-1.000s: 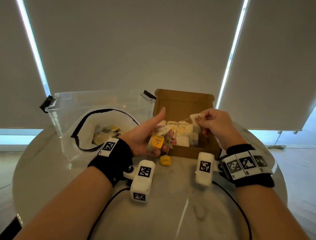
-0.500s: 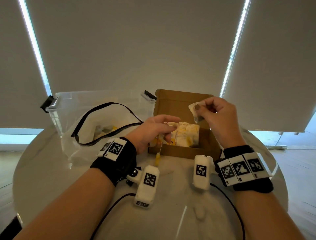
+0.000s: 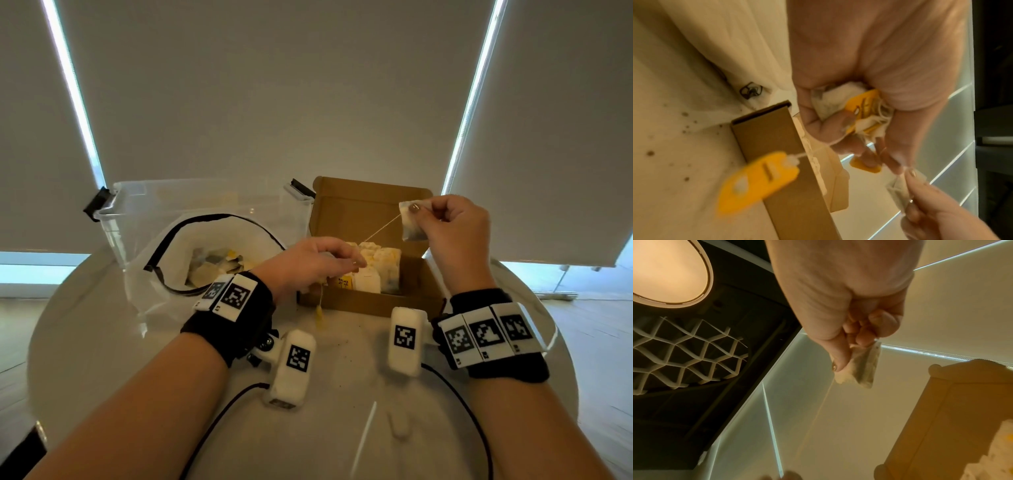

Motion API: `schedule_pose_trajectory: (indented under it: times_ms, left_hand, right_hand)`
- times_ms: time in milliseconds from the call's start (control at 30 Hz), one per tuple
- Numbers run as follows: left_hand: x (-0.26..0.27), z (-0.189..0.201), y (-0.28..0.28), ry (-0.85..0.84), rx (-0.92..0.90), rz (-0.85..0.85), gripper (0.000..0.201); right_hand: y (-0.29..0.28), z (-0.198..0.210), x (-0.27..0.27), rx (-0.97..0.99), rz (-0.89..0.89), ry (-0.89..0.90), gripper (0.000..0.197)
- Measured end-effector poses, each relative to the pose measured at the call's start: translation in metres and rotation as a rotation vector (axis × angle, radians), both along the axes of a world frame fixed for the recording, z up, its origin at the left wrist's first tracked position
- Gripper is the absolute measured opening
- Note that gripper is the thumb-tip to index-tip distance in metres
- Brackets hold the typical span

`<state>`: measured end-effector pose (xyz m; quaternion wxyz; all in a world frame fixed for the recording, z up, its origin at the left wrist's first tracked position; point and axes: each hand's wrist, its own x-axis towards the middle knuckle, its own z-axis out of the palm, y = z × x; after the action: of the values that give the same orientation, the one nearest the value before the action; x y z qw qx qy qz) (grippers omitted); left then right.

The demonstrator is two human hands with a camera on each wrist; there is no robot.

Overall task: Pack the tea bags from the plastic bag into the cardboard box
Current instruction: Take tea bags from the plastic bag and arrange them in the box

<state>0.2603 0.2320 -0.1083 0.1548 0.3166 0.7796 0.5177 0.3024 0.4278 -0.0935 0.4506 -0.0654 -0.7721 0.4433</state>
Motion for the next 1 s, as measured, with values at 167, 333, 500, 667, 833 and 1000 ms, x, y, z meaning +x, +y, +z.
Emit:
schedule_pose_trajectory:
  times_ms: [167, 333, 500, 667, 833, 1000]
  left_hand:
    - [-0.003, -0.002, -0.003, -0.048, 0.231, 0.001, 0.007]
    - [-0.008, -0.005, 0.0, -0.131, 0.359, 0.004, 0.02]
    - [-0.009, -0.004, -0.003, -0.117, 0.364, 0.074, 0.014]
    - [-0.006, -0.004, -0.001, -0.022, 0.277, 0.162, 0.017]
    - [-0.005, -0.002, 0.0, 0.034, 0.211, 0.172, 0.02]
    - [-0.008, -0.005, 0.001, 0.072, 0.099, 0.239, 0.017]
  right_hand:
    - [-0.016, -0.01, -0.009, -0.068, 0.044, -0.282, 0.005]
    - [-0.051, -0.014, -0.005, -0.208, 0.36, -0.464, 0.008]
    - [-0.05, -0.009, -0.001, -0.415, 0.542, -0.434, 0.01]
    - [-0.042, -0.005, 0.002, -0.547, 0.688, -0.461, 0.019]
    - [-0.039, -0.003, 0.004, -0.337, 0.548, -0.459, 0.008]
    - [0.0, -0.007, -0.004, -0.077, -0.028, -0.448, 0.009]
